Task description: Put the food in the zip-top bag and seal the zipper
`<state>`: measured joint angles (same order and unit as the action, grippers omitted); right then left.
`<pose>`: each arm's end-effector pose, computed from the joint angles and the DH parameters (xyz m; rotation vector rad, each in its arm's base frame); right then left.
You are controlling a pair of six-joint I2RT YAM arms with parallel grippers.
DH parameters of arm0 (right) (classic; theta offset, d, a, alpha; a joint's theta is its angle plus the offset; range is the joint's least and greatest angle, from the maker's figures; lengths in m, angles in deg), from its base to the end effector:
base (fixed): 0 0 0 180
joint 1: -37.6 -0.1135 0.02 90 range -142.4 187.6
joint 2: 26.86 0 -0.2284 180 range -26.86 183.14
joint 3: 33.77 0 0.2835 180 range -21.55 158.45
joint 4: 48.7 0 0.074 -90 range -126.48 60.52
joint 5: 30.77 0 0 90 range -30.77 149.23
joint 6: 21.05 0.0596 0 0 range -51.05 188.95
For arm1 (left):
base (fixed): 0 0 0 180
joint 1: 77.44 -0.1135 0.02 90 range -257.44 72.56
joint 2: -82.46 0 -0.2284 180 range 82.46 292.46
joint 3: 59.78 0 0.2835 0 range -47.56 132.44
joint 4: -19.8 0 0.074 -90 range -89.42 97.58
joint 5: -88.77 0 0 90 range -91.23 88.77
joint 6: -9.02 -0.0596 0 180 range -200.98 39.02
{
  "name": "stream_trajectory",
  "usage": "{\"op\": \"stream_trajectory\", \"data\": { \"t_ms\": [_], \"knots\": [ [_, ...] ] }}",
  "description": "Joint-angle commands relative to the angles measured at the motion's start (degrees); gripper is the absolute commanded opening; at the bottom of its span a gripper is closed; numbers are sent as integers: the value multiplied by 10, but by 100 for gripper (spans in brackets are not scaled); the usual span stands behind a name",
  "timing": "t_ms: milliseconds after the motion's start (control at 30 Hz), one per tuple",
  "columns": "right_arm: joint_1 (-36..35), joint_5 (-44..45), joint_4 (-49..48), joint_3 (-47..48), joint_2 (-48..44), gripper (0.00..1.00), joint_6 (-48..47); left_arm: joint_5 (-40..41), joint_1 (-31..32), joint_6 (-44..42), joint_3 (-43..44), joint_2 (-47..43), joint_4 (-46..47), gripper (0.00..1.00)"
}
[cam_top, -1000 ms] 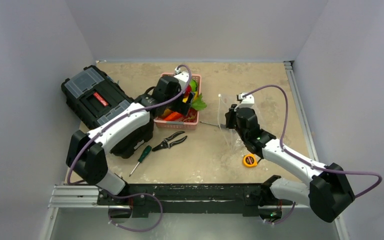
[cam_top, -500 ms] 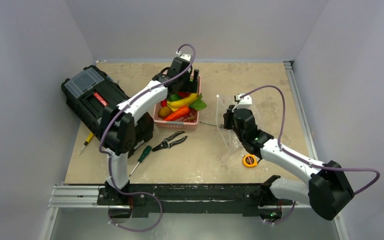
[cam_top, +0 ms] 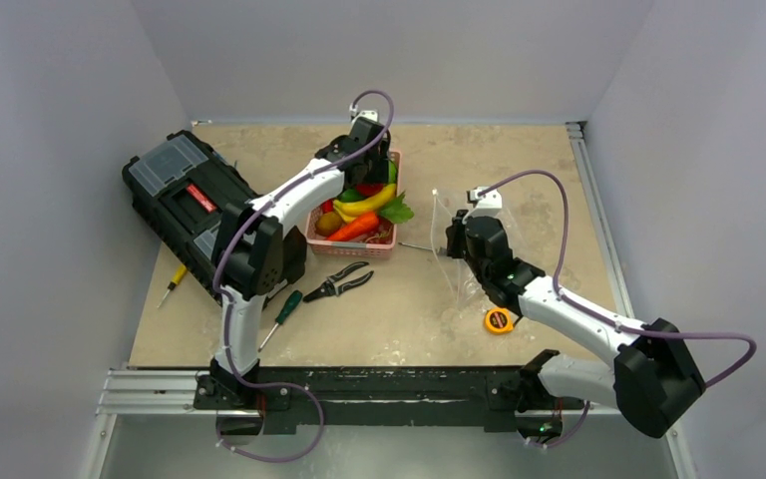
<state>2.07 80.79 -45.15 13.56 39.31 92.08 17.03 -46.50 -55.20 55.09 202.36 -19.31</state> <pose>0.2697 0.1656 0.1816 0.0362 1.9453 0.3126 0.4470 -0.2462 0.1957 -0.0525 2.2966 -0.1364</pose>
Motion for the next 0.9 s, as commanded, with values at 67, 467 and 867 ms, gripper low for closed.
{"op": "stream_trajectory", "data": {
  "t_ms": [67, 467, 867],
  "knots": [
    [0, 18, -31, -6, -5, 0, 2, -28, 2, -2, 8, -4, -20, 49],
    [-1, 15, -32, -9, -13, 0, 4, -128, 2, -41, -69, -189, -20, 27],
    [20, -57, -39, -6, -25, 0, 17, -413, 5, 83, -292, -369, 90, 22]
  ]
}}
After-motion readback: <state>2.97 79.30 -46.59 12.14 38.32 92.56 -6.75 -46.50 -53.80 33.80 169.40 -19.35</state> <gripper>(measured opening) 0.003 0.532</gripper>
